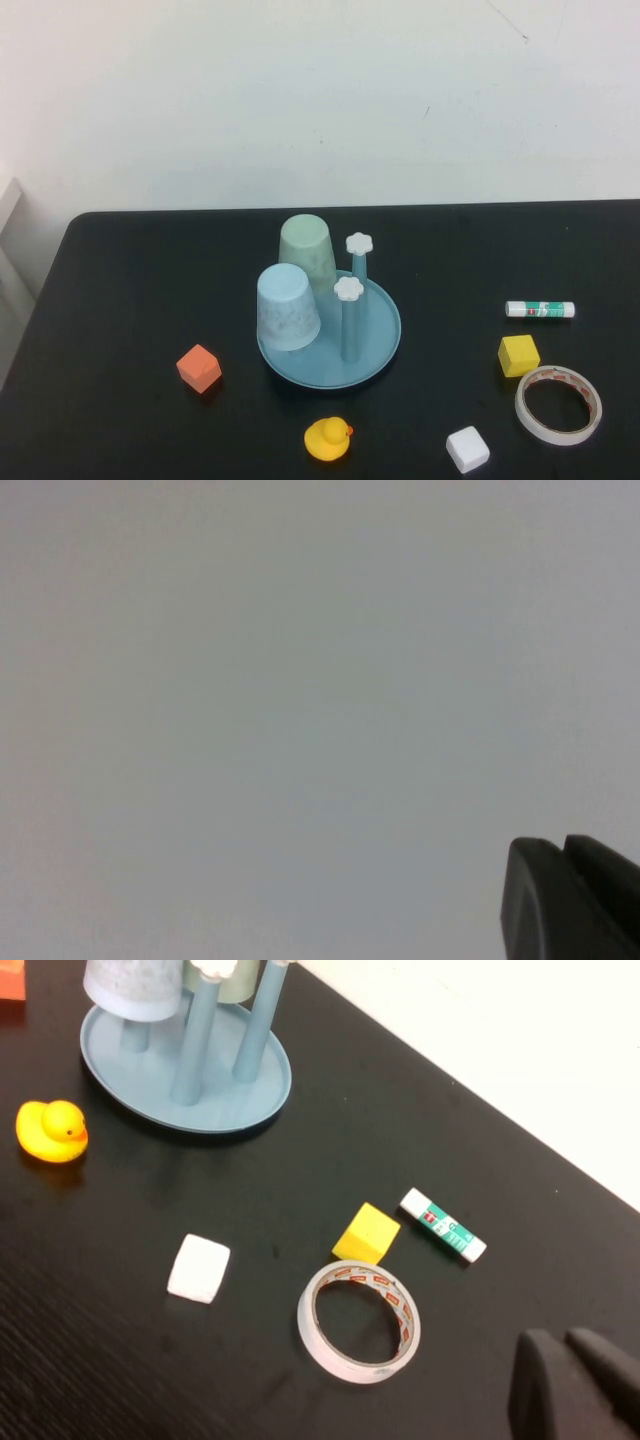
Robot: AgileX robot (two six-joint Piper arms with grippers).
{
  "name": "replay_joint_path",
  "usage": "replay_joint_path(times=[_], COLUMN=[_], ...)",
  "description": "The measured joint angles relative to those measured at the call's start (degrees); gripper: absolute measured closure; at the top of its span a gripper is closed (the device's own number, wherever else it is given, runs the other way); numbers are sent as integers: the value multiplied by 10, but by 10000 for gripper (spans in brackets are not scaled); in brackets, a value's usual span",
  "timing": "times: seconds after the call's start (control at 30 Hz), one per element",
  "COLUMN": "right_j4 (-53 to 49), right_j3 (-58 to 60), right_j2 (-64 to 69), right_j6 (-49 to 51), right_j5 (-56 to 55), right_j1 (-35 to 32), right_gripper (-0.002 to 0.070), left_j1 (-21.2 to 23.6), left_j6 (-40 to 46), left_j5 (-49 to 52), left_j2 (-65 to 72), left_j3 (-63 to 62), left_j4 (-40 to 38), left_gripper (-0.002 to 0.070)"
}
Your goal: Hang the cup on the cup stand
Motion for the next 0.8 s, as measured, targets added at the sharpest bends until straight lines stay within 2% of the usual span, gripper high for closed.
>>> replay_joint_path(times=[0.17,0.27,0.47,0.6,0.63,0.67,0.8], right_j4=[0,0,0,0,0,0,1], right_j3=[0,0,0,0,0,0,1], right_j2=[0,0,0,0,0,0,0], right_j6=[0,0,0,0,0,0,0], right_j5=[1,1,1,1,3,3,6], right_j1=[0,0,0,0,0,0,0], right_gripper=[678,678,678,678,678,678,678], left_j1=[0,0,3,3,3,3,3], left_j6=[-2,3,90,95,91,50,-46], left_j5=[44,39,19,8,-2,-24,-7], left_j2=[-76,-138,-280,-355,-359,-362,-363], left_j3=[57,122,298,409,435,471,481], left_j4=[55,50,31,28,25,22,30], left_gripper=[675,675,675,675,675,675,675])
